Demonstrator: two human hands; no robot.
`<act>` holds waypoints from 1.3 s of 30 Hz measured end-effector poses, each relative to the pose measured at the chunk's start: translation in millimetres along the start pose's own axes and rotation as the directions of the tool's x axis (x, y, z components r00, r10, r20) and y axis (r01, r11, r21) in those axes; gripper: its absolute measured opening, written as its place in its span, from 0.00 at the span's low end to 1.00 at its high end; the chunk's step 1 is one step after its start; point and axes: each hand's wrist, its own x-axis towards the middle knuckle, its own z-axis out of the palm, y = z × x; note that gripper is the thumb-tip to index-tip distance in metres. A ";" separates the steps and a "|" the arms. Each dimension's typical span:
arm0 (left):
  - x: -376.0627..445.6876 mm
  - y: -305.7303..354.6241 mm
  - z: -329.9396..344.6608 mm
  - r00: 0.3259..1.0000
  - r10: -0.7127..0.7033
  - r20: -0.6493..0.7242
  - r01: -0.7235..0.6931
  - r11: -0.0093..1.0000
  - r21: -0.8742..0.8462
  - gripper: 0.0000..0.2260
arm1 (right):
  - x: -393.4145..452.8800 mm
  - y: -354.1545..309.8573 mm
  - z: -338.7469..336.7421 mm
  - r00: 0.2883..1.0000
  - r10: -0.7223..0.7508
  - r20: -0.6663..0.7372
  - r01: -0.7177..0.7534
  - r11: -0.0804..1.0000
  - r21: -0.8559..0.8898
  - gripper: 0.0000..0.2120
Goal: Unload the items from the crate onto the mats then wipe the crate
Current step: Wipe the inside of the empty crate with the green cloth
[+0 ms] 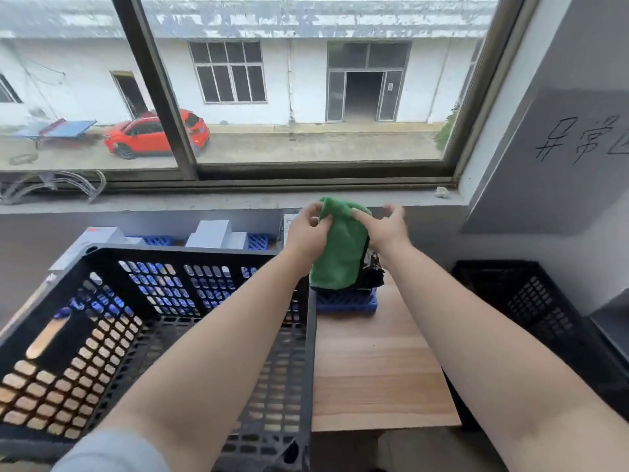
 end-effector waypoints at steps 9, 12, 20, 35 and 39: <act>-28.1 4.4 -76.8 0.989 -0.028 -0.148 0.014 0.996 -0.093 0.11 | -38.7 -8.0 52.1 0.898 0.216 0.383 -0.297 0.940 0.167 0.13; -31.0 6.7 -98.7 0.981 -0.061 -0.182 0.040 0.992 -0.117 0.14 | -46.4 -18.9 67.5 0.861 0.153 0.485 -0.293 0.929 0.227 0.11; -45.3 6.5 -161.6 0.991 -0.128 -0.027 0.117 0.959 -0.258 0.32 | -63.5 -22.9 107.2 0.761 0.117 0.638 -0.343 0.907 0.243 0.20; -63.6 -19.1 -366.3 0.962 -0.196 0.191 0.231 0.956 -0.182 0.35 | -171.1 1.6 268.9 0.650 0.082 0.756 -0.470 0.825 0.315 0.21; -66.8 -34.7 -404.1 0.956 -0.232 0.180 0.252 0.963 -0.098 0.36 | -198.6 10.7 300.9 0.628 0.139 0.766 -0.519 0.808 0.279 0.20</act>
